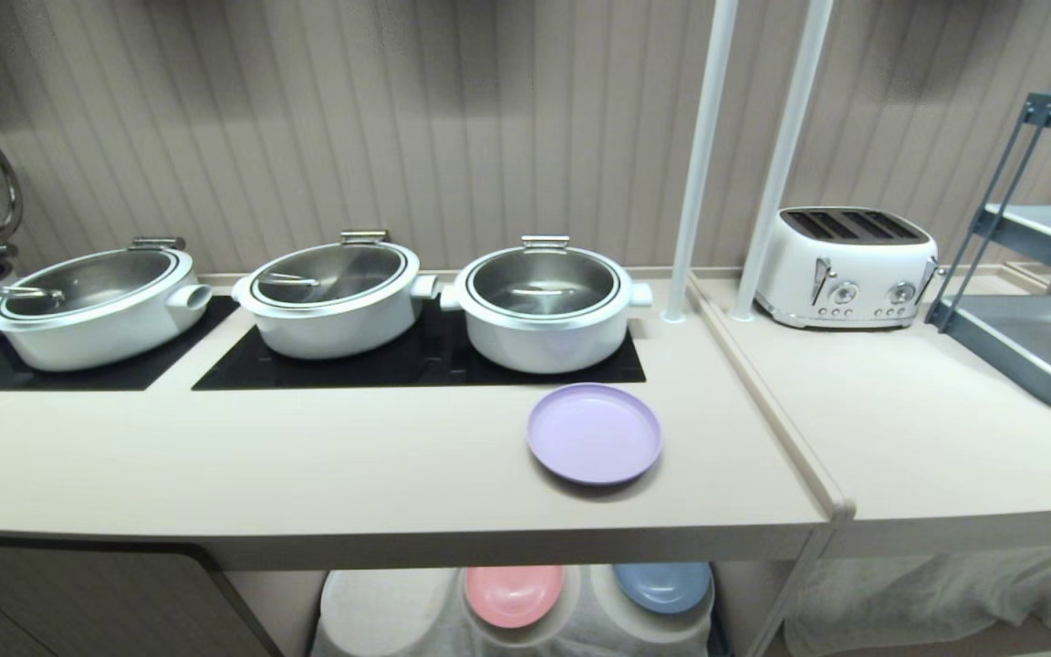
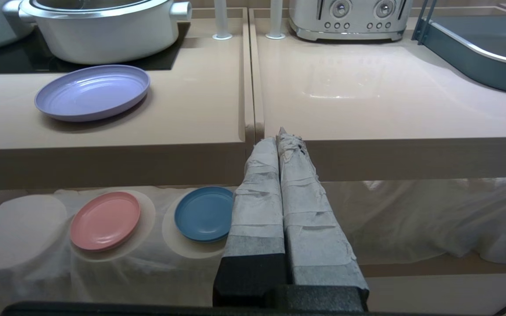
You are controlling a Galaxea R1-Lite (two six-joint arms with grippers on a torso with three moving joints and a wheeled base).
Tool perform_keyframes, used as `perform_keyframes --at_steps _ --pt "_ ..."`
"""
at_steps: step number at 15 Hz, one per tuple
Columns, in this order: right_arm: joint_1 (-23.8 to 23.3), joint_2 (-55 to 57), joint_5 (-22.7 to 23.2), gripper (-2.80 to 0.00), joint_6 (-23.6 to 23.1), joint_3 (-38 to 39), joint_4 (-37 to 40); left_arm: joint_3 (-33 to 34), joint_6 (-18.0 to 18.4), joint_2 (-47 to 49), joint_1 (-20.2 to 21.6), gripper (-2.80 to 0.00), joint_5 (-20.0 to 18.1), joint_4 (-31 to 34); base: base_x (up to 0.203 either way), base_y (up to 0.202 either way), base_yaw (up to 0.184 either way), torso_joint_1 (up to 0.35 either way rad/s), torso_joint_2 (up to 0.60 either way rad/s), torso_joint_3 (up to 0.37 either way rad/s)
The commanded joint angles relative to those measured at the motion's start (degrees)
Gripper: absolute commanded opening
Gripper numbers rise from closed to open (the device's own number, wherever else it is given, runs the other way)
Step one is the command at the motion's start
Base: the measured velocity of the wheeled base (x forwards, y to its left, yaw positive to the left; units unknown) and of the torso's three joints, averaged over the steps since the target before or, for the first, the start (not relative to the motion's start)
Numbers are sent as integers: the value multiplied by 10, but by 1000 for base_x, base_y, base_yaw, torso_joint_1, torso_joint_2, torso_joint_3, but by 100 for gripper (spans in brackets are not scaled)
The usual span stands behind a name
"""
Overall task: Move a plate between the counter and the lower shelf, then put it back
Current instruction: Pick up the plate
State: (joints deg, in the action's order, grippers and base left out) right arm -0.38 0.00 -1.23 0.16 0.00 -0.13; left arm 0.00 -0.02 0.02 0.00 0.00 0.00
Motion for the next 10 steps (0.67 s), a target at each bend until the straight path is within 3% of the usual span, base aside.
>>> perform_keyframes --at_steps 1,10 --pt "0 0 0 -280 0 0 0 0 0 0 0 -280 0 0 0 0 0 0 0 0" --pt "0 0 0 -280 -2 0 0 0 0 0 0 -280 0 0 0 0 0 0 0 0"
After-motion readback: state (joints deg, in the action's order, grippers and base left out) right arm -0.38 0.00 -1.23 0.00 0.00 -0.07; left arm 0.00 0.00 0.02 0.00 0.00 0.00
